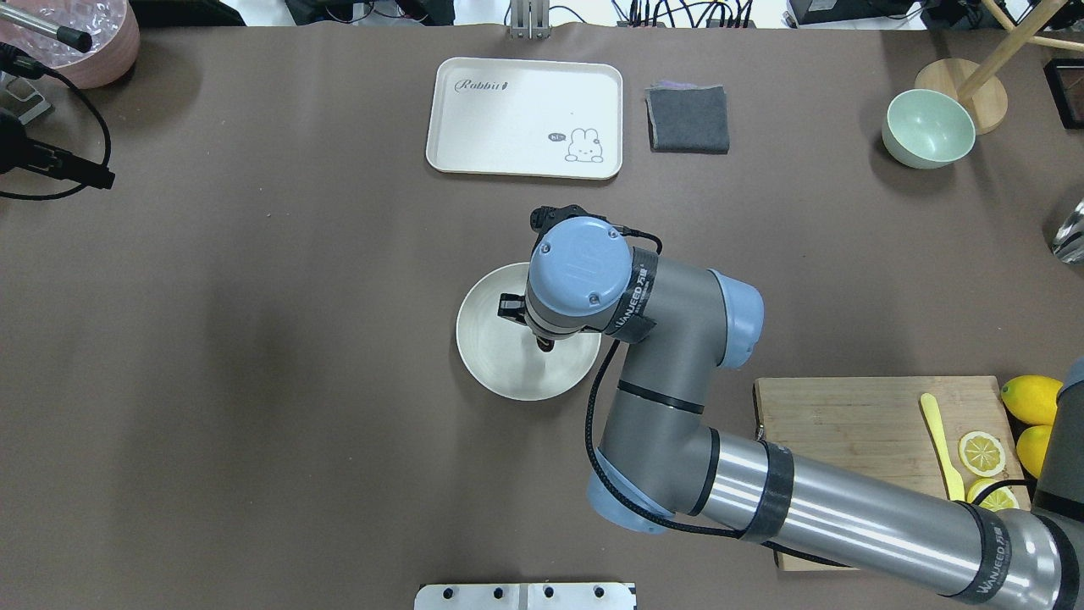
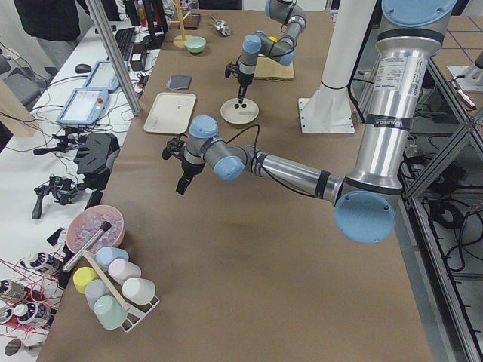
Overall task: Place red cherry on plate
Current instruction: 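Lower the cherries onto the plate and open the right gripper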
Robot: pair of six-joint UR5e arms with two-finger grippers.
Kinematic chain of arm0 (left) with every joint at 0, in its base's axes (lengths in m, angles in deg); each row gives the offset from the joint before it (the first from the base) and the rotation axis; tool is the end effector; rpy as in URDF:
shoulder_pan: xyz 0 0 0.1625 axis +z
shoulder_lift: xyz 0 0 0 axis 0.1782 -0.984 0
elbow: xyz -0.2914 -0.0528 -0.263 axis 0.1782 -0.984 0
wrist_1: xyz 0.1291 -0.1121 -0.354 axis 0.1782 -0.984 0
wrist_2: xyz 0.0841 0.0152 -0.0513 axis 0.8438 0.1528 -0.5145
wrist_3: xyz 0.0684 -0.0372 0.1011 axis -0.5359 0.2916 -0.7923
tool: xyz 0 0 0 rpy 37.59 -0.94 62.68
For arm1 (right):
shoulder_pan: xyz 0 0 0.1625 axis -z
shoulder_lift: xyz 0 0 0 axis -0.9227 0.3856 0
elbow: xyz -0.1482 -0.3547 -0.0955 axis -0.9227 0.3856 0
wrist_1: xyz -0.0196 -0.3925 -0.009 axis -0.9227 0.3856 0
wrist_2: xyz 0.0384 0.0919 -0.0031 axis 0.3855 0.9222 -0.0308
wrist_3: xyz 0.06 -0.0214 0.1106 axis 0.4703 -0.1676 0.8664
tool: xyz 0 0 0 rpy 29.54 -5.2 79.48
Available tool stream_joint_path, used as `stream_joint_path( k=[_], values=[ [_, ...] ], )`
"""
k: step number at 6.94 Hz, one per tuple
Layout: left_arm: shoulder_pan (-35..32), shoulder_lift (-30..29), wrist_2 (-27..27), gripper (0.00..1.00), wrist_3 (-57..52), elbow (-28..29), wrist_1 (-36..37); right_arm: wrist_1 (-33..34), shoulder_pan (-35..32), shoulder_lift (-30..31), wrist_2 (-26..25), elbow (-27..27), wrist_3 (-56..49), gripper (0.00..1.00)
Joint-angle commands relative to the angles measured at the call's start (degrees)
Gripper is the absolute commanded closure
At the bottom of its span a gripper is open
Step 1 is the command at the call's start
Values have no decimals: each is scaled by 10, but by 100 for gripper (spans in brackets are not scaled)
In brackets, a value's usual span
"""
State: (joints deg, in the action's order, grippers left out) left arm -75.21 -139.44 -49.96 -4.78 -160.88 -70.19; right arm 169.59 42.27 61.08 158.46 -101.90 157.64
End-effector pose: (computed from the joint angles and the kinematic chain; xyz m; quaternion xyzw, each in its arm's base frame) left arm 0.1711 -0.5418 0.4874 0.2141 0.3490 0.0751 0.9092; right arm -0.5893 -0.4021 0.2107 0.0565 -0.4187 0.1014 0.9007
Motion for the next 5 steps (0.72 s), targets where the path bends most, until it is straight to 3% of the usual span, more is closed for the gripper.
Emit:
stream_joint_path(
  k=[1,4,5],
  values=[
    [-4,8,-4,2,-2,0,-1,-29,6,-15,-5,27,5,1],
    [-12,36,-4,2,-2,0,4,18,-18,-35,13,5,2,0],
    [-33,47,-6,2,-4,0,5,61,-49,-33,54,-26,-5,0]
  ],
)
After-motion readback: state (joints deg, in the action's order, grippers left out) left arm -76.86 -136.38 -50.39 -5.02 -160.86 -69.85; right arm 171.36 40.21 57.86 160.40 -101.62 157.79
